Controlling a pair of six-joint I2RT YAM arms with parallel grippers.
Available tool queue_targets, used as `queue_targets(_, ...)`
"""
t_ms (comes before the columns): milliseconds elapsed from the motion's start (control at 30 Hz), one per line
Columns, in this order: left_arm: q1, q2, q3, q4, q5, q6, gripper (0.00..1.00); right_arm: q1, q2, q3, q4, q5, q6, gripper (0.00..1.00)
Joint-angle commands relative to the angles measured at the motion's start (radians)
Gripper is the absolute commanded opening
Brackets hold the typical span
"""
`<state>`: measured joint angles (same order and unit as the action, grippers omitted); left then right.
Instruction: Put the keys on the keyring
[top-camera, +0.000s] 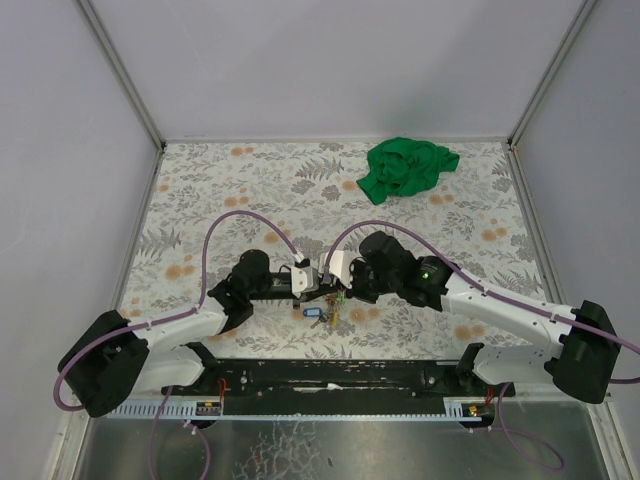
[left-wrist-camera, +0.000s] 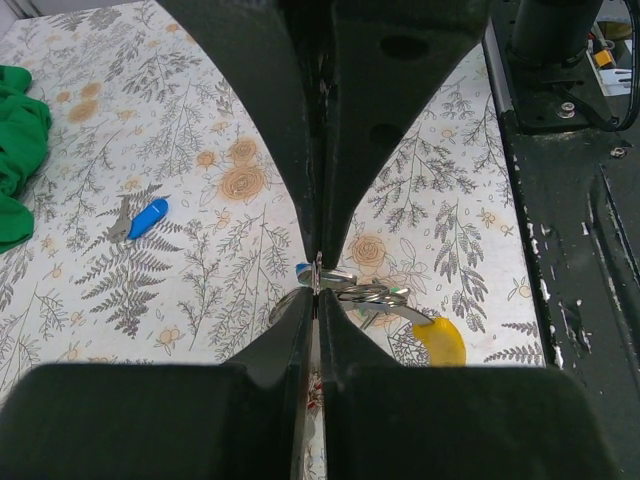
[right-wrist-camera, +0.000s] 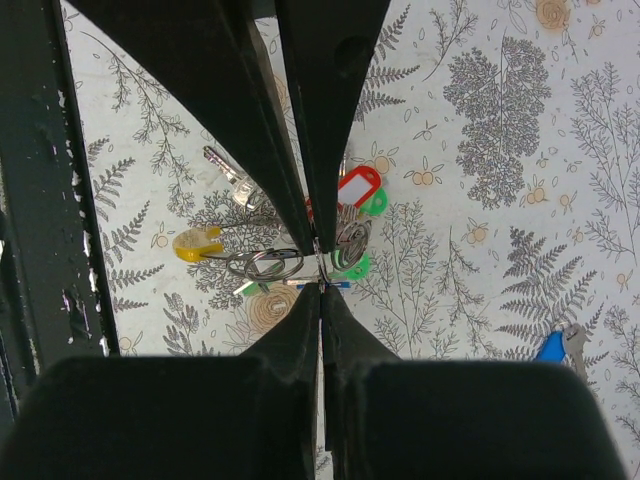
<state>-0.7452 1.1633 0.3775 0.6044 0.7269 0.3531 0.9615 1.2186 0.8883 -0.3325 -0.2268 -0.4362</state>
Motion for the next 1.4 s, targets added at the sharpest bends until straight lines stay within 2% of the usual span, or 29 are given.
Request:
queue_targets(0, -0.055, 0.001, 0.041, 0.03, 0.005, 0.035, 0.0, 0.02, 0.02, 0.088, 0.184, -0.051, 0.011, 0.0)
queue_targets(467, -0.115, 0.034, 0.098, -0.096, -0.114, 0.1, 0.0, 0.021, 0.064, 0.148, 0.131, -0.067, -0.028, 0.0)
queue_targets(700, -0.133, 0.023, 0.086, -0.085, -0.15, 0.106, 0.0, 0.021, 0.074, 0.145, 0.138, -0.087, -0.051, 0.0)
queue_targets(1000, -0.13, 0.003, 0.051, -0.017, -0.204, 0.078, 0.0, 0.02, -0.002, 0.055, 0.16, -0.085, -0.103, 0.0)
queue_targets(1100, -0.117, -0.003, 0.032, 0.023, -0.206, 0.062, 0.0, 0.021, -0.025, 0.028, 0.168, -0.071, -0.119, 0.16)
queue_targets(1367, -0.08, -0.009, 0.0, 0.083, -0.215, 0.032, 0.0, 0.02, -0.063, -0.001, 0.138, -0.037, -0.144, 0.25)
